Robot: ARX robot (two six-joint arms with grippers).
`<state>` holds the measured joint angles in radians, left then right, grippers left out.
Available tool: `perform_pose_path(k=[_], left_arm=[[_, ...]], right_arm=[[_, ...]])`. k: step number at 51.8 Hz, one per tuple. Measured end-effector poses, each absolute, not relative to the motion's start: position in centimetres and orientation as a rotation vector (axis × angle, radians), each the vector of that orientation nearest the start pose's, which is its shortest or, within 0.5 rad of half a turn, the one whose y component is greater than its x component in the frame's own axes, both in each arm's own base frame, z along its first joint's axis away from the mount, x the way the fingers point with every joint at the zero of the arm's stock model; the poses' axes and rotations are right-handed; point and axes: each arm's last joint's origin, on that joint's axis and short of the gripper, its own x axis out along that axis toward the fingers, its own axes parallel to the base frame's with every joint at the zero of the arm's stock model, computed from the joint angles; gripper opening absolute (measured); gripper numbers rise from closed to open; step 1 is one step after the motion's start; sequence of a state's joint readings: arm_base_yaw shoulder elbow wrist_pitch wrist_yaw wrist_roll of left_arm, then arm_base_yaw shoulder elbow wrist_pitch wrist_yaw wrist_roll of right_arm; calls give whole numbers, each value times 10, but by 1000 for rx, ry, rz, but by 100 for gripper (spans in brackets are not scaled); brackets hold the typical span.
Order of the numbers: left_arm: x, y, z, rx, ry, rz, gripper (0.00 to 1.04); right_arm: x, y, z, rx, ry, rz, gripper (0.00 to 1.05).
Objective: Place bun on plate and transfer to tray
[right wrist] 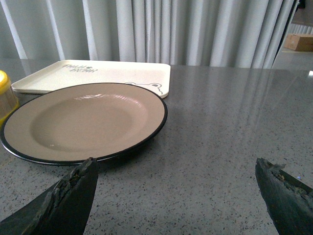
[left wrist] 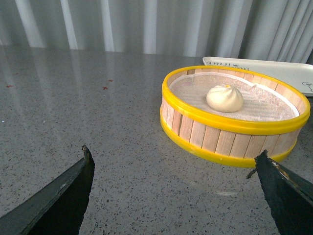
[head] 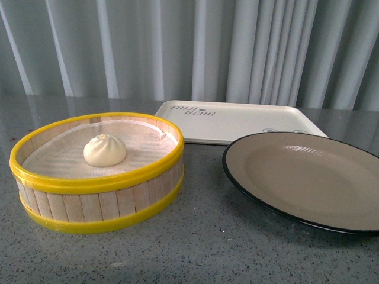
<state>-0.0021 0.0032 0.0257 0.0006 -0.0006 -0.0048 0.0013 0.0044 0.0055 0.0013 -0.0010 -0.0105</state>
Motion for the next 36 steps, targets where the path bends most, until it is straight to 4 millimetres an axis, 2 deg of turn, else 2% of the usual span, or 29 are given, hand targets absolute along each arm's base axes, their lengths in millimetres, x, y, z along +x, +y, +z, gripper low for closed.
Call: perform_pose_path(k=[36], left_arm=[[96,0,172,-14,-17,-4,98]], right_arm=[[98,0,165,-10,-2,3,96]])
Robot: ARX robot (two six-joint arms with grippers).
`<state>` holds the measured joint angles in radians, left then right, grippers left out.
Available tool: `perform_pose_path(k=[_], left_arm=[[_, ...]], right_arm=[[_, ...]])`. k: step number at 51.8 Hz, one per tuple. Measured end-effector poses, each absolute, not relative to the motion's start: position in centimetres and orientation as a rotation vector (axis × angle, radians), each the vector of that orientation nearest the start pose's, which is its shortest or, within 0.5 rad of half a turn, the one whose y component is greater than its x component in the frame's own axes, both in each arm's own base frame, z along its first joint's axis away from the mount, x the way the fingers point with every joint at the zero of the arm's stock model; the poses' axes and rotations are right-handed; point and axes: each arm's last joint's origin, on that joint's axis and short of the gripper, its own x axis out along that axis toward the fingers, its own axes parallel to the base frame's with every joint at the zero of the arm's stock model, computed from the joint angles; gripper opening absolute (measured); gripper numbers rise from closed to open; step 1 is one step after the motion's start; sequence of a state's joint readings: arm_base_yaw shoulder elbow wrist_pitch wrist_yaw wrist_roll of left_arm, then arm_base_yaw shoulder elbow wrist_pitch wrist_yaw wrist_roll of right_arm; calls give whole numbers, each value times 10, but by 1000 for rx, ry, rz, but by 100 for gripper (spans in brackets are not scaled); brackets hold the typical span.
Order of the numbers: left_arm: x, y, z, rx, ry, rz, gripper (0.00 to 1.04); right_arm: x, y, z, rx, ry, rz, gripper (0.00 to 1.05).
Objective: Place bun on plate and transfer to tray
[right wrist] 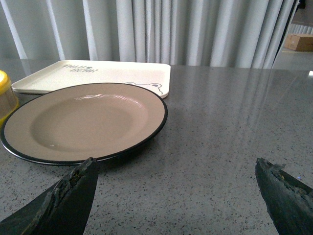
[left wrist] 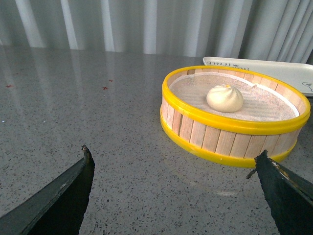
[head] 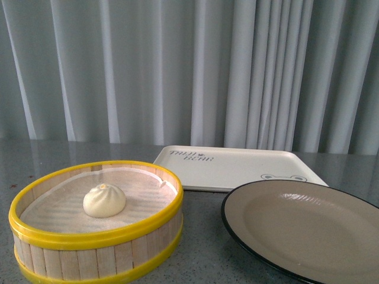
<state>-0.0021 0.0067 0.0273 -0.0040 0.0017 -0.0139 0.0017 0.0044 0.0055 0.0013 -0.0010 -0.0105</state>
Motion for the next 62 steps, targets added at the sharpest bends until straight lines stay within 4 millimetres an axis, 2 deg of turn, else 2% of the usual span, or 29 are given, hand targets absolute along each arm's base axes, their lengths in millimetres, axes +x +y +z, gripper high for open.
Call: perform_pose_path(k=[2,6,8,12,20,25,32,38,46,55,62], left_arm=[[97,-1,170,-49,45,-19,98],[105,-4,171,-232,239,-97,98],[112,-5,176,-294,256,-128,98],[130,-6,202,-343,197,-212,98],[164,-9,238,-319,125,-281,98],[188,-13,249,-271,149,-287,98],[229,-28,268,-172,259,-292,98],[250,-43,282,-88,249,-308,98],[268,-67,286,-10,323,-352,98],[289,-89,268,23,433,-335,98],[306,-99,262,44,473,-287,98]], right_arm=[[98,0,165,-10,-2,2,96],[98,0,165,-10,-2,3,96],[98,0,165,-10,-2,3,96],[98,0,165,-10,-2,3,96],[98,0,165,-10,-3,3,96],[98,0,165,-10,-3,3,96],[98,0,165,-10,-3,3,96],[98,0,165,-10,-3,3,96],[98,0,165,-10,-3,3,96],[98,0,165,-10,-3,3,96],[98,0,165,-10,-3,3,96]])
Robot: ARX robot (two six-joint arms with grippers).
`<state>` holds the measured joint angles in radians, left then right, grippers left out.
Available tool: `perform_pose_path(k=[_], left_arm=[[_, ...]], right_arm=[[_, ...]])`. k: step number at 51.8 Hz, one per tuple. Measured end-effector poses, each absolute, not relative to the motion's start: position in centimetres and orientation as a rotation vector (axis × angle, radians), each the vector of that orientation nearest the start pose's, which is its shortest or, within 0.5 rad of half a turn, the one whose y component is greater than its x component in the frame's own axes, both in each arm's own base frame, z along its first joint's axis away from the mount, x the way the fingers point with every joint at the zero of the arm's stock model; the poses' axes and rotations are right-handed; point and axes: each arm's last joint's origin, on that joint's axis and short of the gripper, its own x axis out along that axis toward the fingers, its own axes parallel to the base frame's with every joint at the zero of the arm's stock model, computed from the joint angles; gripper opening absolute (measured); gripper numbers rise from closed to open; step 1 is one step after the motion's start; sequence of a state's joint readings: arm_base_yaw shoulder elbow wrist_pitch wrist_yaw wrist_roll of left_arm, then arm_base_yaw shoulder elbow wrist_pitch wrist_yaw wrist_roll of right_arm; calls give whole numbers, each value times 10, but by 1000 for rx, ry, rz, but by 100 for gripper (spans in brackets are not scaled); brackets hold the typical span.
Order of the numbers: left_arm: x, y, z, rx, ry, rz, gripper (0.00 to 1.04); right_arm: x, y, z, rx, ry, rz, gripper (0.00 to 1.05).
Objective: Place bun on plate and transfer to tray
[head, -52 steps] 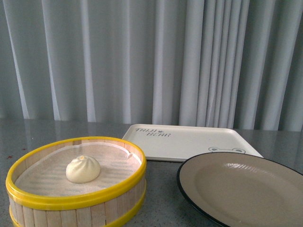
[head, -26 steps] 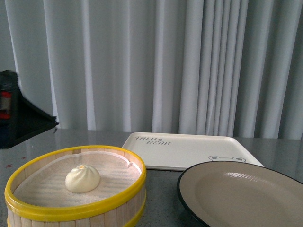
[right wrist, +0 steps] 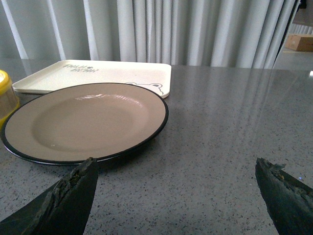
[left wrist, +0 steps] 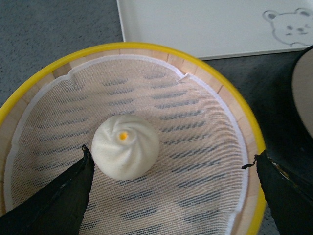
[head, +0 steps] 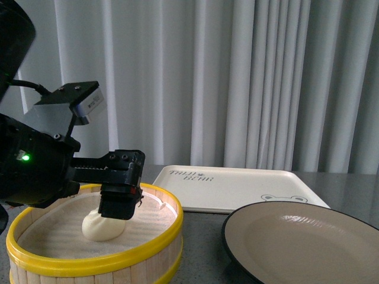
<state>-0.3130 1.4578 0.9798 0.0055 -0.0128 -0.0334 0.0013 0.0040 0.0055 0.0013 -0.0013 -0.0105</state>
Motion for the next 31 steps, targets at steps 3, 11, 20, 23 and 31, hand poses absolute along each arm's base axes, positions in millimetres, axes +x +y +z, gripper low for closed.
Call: perform_pose_path(k=[3,11,20,23,31], left_arm=[[315,-102,261,37,496,-267,98],[329,-107,258,26,524,-244,98],[341,-114,255,40,529,-203,98],[344,-114,253,49,536,-183,98],[354,-112,244,54,559,-154,98]], right_arm=[[98,0,165,-10,-3,3,96],[98,0,165,-10,-3,3,96],[98,0,165,-10,-3,3,96],[98,0,165,-10,-3,3,96],[98,0,165,-10,-3,3,96]])
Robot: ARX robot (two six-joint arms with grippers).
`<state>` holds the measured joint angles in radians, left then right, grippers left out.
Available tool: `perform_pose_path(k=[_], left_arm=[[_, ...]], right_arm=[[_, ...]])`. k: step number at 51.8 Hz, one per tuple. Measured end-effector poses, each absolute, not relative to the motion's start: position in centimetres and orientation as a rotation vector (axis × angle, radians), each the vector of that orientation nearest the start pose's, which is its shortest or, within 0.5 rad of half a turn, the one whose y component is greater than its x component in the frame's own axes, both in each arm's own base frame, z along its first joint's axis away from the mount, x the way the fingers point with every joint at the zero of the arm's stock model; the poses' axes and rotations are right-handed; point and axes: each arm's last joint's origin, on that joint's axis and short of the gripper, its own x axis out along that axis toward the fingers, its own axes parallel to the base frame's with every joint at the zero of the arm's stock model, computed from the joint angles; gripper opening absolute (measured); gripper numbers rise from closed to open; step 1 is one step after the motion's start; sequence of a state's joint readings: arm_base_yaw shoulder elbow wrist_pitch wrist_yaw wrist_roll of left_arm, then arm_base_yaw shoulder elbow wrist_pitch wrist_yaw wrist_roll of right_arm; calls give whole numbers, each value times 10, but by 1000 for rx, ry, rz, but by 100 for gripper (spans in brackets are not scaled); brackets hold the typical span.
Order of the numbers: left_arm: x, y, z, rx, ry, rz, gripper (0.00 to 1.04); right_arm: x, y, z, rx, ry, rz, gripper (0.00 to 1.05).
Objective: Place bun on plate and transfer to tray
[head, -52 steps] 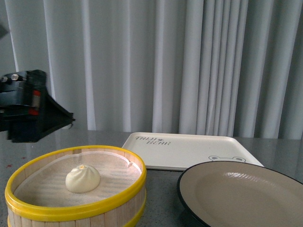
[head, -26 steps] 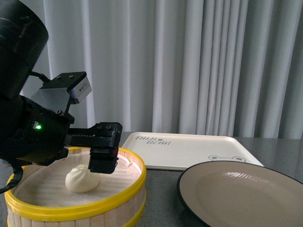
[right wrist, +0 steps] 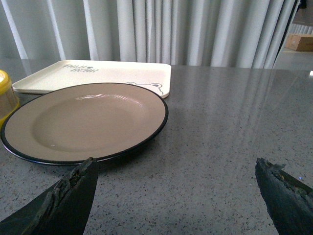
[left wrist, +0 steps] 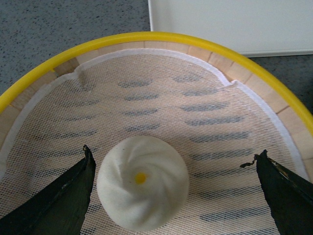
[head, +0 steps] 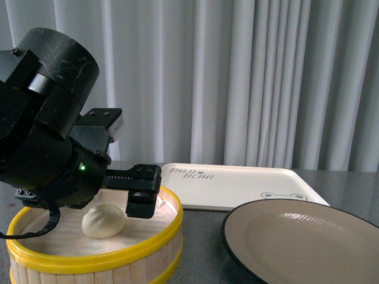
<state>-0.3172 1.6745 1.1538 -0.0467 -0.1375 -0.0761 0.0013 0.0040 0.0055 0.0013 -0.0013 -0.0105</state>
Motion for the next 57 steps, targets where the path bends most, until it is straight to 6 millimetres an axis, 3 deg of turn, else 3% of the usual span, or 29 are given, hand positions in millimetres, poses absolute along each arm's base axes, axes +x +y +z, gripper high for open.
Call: perform_pose_path(k=[11,35,40,45,57], left_arm=[[363,-101,238,52,577,-106,98],[366,-98,230,26,612,-109,98],[365,-98,229,20,615,-110,85],[364,-98,226,18,625,-120,64],[362,-98,227,12,609,-134,27]], right_arm=[[98,0,165,-10,-3,2,96],[98,0,165,-10,-3,3,96],[98,0,165,-10,-3,3,96],[98,0,165,-10,-3,3,96],[98,0,165,-10,-3,3,96]])
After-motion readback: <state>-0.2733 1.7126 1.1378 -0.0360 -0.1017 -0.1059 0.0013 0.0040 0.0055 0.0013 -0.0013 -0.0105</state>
